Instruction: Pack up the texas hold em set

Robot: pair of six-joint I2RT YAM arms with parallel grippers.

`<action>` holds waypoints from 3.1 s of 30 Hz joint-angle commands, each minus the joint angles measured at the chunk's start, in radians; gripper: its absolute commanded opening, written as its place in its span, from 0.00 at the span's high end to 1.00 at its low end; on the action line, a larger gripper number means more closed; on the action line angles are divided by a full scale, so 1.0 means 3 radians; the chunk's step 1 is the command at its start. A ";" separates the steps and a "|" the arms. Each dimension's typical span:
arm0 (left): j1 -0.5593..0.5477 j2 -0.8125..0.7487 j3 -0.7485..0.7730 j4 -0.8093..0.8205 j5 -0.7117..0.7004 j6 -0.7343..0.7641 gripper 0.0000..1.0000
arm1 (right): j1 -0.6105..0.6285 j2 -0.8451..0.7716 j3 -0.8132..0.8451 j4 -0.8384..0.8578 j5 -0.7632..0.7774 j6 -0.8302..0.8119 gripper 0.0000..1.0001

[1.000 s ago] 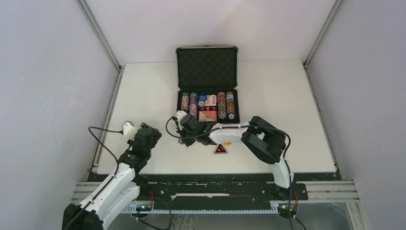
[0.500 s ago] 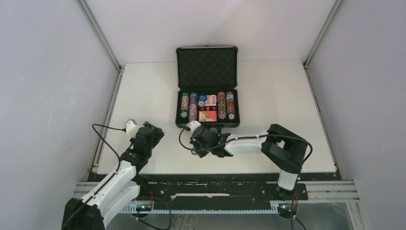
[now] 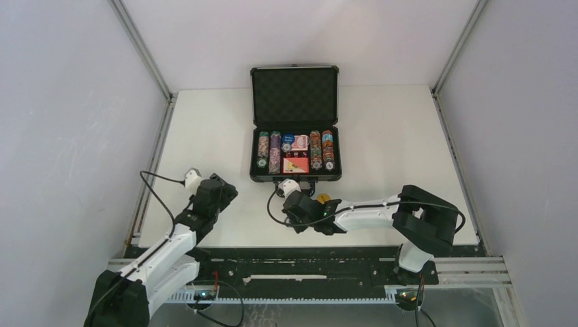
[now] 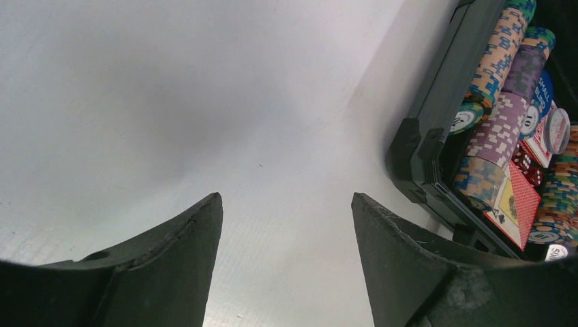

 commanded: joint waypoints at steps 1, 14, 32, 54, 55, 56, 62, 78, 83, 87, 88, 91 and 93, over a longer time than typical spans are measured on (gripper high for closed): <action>-0.0014 -0.0095 0.0039 0.0131 0.0045 0.0101 0.26 | 0.0090 -0.0179 -0.0033 -0.0234 0.0213 0.0095 1.00; -0.0026 -0.0200 0.0008 0.0122 0.0074 0.0131 0.26 | 0.0173 -0.0556 0.0106 -0.0262 0.0491 0.0016 0.72; -0.0056 -0.0085 0.0027 0.0160 0.0090 0.0186 0.26 | 0.0200 0.0083 0.0534 -0.0792 0.0385 -0.0065 0.27; -0.0068 -0.0060 0.0025 0.0183 0.0121 0.0186 0.25 | 0.0275 0.0311 0.0535 -0.0726 0.0382 0.0019 0.39; -0.0071 -0.0056 0.0021 0.0181 0.0121 0.0187 0.25 | 0.0275 0.0322 0.0535 -0.0720 0.0383 0.0024 0.39; -0.0069 -0.0057 0.0023 0.0186 0.0121 0.0187 0.25 | 0.0275 0.0333 0.0535 -0.0711 0.0381 0.0022 0.39; -0.0072 -0.0038 0.0028 0.0192 0.0126 0.0186 0.26 | 0.0275 0.0362 0.0538 -0.0711 0.0392 0.0016 0.39; -0.0075 -0.0002 0.0034 0.0214 0.0146 0.0186 0.26 | 0.0275 0.0360 0.0535 -0.0729 0.0431 0.0023 0.51; -0.0077 -0.0003 0.0033 0.0222 0.0147 0.0191 0.25 | 0.0275 0.0311 0.0535 -0.0716 0.0466 0.0013 0.51; -0.0077 0.0002 0.0033 0.0230 0.0155 0.0191 0.25 | 0.0270 0.0247 0.0538 -0.0718 0.0504 -0.0003 0.52; -0.0077 0.0004 0.0033 0.0232 0.0157 0.0191 0.26 | 0.0270 0.0229 0.0537 -0.0716 0.0513 -0.0012 0.52; -0.0079 -0.0002 0.0033 0.0232 0.0167 0.0191 0.26 | 0.0265 0.0204 0.0571 -0.0768 0.0547 -0.0030 0.52; -0.0087 -0.0005 0.0034 0.0237 0.0172 0.0191 0.26 | 0.0263 0.0189 0.0586 -0.0781 0.0566 -0.0044 0.52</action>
